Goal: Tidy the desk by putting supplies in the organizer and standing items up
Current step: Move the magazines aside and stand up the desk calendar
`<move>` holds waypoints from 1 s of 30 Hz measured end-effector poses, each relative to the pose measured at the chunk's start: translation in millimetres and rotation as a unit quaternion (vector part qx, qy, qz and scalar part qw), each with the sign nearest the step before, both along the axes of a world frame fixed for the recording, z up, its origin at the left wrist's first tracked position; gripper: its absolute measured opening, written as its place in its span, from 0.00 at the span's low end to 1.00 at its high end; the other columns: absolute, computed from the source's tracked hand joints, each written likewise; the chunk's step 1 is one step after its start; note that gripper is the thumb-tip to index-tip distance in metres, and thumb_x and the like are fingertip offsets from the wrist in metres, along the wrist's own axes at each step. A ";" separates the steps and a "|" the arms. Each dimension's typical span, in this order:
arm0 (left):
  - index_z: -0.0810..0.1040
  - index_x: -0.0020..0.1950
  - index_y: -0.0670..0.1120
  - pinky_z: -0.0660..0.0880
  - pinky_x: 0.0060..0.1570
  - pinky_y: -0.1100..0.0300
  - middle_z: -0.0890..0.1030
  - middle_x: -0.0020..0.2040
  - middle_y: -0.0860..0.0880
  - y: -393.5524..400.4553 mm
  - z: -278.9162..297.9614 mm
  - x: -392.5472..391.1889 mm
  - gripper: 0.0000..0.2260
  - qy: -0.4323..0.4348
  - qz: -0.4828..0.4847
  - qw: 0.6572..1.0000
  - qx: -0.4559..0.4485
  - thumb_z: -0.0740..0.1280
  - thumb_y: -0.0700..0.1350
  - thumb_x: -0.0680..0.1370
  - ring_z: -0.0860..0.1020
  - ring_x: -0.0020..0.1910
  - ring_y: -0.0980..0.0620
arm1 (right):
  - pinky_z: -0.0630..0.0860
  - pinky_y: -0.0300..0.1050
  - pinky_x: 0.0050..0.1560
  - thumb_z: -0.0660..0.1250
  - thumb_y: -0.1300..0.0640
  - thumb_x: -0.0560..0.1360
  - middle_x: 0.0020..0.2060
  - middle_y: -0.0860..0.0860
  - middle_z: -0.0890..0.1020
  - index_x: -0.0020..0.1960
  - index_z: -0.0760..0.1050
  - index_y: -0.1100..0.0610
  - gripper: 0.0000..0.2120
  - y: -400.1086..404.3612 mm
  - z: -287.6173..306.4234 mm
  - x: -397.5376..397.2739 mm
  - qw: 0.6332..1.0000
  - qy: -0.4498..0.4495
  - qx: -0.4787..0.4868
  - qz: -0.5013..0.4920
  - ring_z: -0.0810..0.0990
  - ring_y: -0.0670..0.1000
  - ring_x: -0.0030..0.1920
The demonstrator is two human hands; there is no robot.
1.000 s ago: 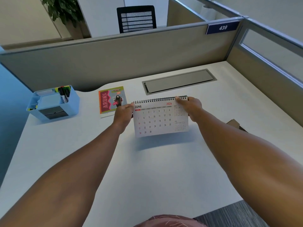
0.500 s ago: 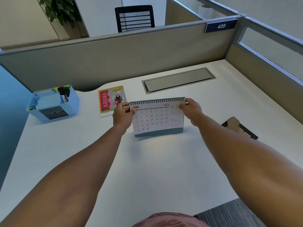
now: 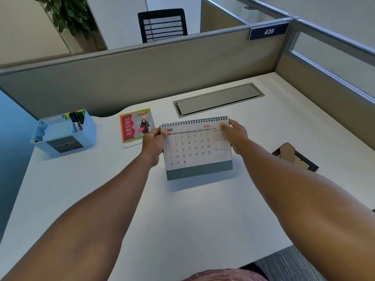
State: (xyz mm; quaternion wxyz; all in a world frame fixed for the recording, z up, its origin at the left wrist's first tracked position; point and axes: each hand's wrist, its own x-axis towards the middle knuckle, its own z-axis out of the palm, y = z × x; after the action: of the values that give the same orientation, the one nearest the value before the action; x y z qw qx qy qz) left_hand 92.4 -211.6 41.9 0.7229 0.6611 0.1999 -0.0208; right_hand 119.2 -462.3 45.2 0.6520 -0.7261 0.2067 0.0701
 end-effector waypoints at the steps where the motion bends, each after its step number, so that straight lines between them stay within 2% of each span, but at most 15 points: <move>1: 0.80 0.52 0.50 0.80 0.43 0.54 0.83 0.47 0.50 -2.9 0.7 2.3 0.07 0.004 0.009 1.000 -0.011 0.62 0.44 0.83 0.81 0.43 0.50 | 0.82 0.50 0.45 0.63 0.52 0.81 0.49 0.52 0.84 0.61 0.75 0.51 0.10 -2.5 -0.7 3.3 1.000 0.011 -0.011 0.004 0.84 0.54 0.48; 5: 0.79 0.51 0.50 0.79 0.39 0.54 0.83 0.46 0.49 -17.8 3.5 15.5 0.07 0.022 0.030 0.999 -0.028 0.62 0.45 0.84 0.81 0.42 0.48 | 0.83 0.55 0.51 0.66 0.51 0.79 0.49 0.53 0.85 0.52 0.79 0.58 0.10 -15.8 -9.5 14.1 0.997 0.050 -0.054 0.022 0.84 0.57 0.47; 8: 0.79 0.51 0.49 0.78 0.36 0.56 0.83 0.45 0.49 -33.8 7.6 27.8 0.06 0.029 0.053 0.998 -0.036 0.62 0.45 0.83 0.81 0.39 0.50 | 0.83 0.55 0.51 0.66 0.49 0.77 0.48 0.53 0.85 0.51 0.81 0.58 0.12 -28.1 -15.2 19.9 0.992 0.046 -0.114 0.026 0.84 0.57 0.47; 11: 0.79 0.55 0.47 0.77 0.29 0.60 0.83 0.43 0.50 -52.5 12.1 38.2 0.07 0.032 0.068 0.997 -0.032 0.62 0.45 0.83 0.81 0.37 0.51 | 0.83 0.55 0.50 0.65 0.47 0.76 0.45 0.53 0.85 0.48 0.81 0.57 0.13 -43.9 -15.5 29.2 0.985 0.024 -0.165 0.043 0.84 0.56 0.45; 13: 0.79 0.54 0.48 0.77 0.31 0.59 0.83 0.43 0.51 -65.6 15.3 43.7 0.07 0.032 0.073 0.996 -0.029 0.62 0.46 0.84 0.81 0.37 0.52 | 0.83 0.55 0.49 0.66 0.47 0.76 0.45 0.52 0.85 0.47 0.79 0.55 0.12 -56.6 -11.3 35.5 0.988 0.016 -0.148 0.041 0.84 0.55 0.44; 17: 0.80 0.54 0.48 0.79 0.40 0.55 0.84 0.44 0.52 -91.1 21.7 56.7 0.09 0.011 0.071 0.997 -0.012 0.61 0.47 0.84 0.81 0.41 0.50 | 0.83 0.55 0.49 0.64 0.43 0.77 0.48 0.53 0.84 0.49 0.74 0.56 0.15 -84.8 3.1 51.8 0.997 0.006 -0.059 0.045 0.84 0.55 0.46; 23: 0.78 0.55 0.47 0.76 0.36 0.58 0.84 0.46 0.49 -131.5 37.2 76.1 0.13 0.010 0.052 0.999 0.005 0.57 0.52 0.84 0.80 0.40 0.50 | 0.82 0.54 0.49 0.62 0.35 0.75 0.49 0.54 0.83 0.50 0.73 0.55 0.22 -114.1 20.4 83.7 0.999 0.005 0.018 0.036 0.84 0.55 0.47; 27: 0.77 0.55 0.49 0.75 0.36 0.59 0.83 0.45 0.51 -153.1 42.8 86.7 0.18 0.040 0.045 0.998 0.027 0.54 0.59 0.84 0.80 0.40 0.52 | 0.77 0.46 0.38 0.62 0.38 0.78 0.45 0.52 0.83 0.48 0.72 0.55 0.19 -131.8 23.6 97.0 0.999 -0.011 0.036 0.024 0.82 0.53 0.44; 30: 0.77 0.55 0.49 0.75 0.38 0.57 0.83 0.43 0.52 -167.1 44.2 93.6 0.19 0.065 0.052 0.996 0.022 0.54 0.60 0.83 0.80 0.40 0.52 | 0.75 0.45 0.37 0.61 0.39 0.79 0.43 0.50 0.81 0.49 0.72 0.55 0.19 -142.5 21.0 104.6 0.999 -0.024 0.025 0.022 0.81 0.52 0.42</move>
State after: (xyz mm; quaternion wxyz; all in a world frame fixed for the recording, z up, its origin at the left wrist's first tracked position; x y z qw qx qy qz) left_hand 186.0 -378.7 86.1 0.6938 0.6627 0.2811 -0.0216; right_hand 223.8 -604.8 66.1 0.6731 -0.7153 0.1733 0.0723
